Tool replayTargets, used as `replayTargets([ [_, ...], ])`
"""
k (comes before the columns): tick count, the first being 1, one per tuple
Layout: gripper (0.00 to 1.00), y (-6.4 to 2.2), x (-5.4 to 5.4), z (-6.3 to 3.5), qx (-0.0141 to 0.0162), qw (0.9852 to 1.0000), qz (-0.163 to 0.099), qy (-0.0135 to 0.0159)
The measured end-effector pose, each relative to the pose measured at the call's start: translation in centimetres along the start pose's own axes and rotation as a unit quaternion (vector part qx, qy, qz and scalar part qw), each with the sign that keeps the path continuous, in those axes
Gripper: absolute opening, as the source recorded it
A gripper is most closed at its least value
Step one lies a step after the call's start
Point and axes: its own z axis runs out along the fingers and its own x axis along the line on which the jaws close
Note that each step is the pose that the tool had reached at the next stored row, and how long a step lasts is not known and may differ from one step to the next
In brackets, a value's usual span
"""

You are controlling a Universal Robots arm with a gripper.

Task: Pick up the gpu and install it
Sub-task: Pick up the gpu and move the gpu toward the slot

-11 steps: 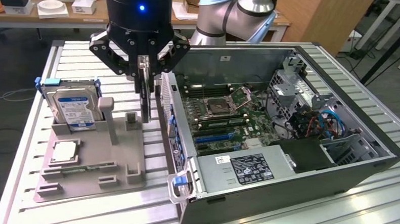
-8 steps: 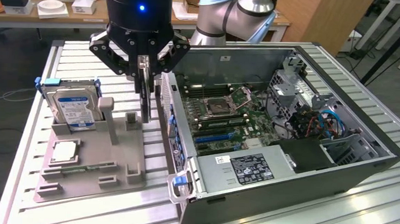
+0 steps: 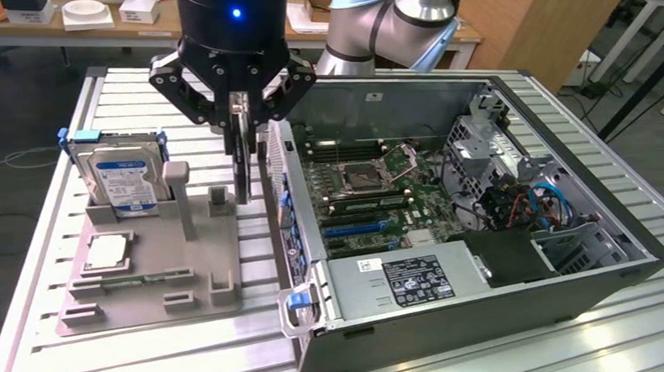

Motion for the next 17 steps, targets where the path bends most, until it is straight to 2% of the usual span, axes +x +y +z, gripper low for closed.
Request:
replayTargets([
  [9, 0.26, 0.01, -1.1, 0.06, 0.0, 1.0, 0.0, 0.0],
  [17, 0.26, 0.02, -4.1, 0.15, 0.0, 1.0, -0.002, 0.0001],
])
